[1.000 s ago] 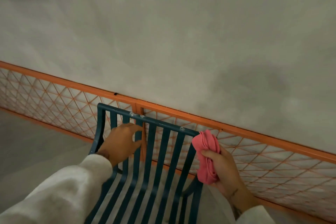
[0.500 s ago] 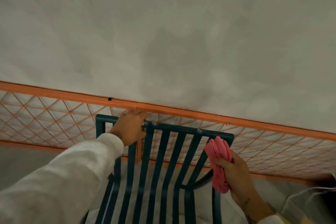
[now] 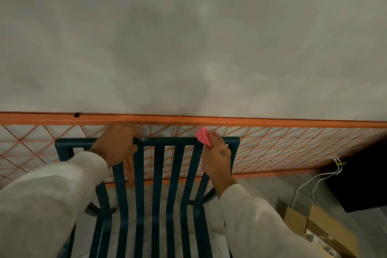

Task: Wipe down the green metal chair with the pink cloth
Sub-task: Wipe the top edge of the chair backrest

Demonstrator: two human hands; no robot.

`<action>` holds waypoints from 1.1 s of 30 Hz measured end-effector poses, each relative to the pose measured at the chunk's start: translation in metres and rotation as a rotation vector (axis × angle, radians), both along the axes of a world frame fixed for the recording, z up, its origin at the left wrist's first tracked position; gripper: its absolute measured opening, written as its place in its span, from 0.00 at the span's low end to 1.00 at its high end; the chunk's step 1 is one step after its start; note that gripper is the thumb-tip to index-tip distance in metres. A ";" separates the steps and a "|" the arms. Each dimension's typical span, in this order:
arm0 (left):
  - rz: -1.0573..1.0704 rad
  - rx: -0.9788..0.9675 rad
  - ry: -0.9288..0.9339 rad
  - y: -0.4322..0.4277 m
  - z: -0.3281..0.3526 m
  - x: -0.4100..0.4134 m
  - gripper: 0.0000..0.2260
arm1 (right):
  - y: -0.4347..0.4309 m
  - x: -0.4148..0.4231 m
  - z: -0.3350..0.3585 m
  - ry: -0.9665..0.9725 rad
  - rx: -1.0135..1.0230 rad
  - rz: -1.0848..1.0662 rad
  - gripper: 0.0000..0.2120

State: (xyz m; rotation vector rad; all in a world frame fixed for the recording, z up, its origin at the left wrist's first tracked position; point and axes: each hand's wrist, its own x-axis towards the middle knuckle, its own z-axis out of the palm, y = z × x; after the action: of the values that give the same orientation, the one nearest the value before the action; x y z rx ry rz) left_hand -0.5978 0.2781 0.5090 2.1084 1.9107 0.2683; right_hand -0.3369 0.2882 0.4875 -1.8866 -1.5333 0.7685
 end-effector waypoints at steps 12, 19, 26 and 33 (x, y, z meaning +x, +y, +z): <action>0.002 0.003 -0.029 0.006 -0.006 0.000 0.07 | 0.004 0.047 -0.021 0.305 0.094 0.139 0.19; 0.015 0.002 -0.025 0.008 -0.007 -0.002 0.09 | -0.017 -0.034 -0.043 0.164 0.183 0.100 0.27; 0.034 -0.015 -0.048 0.006 -0.007 -0.001 0.09 | -0.010 -0.011 -0.057 -0.101 0.327 0.498 0.30; 0.039 -0.032 -0.048 0.007 -0.004 0.003 0.06 | 0.009 0.036 -0.053 -0.057 0.196 -0.101 0.26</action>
State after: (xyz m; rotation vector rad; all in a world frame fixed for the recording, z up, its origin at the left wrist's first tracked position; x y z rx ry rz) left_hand -0.5949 0.2849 0.5052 2.0273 1.9178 0.2929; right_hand -0.3005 0.2969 0.4348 -1.8378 -1.4781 0.5045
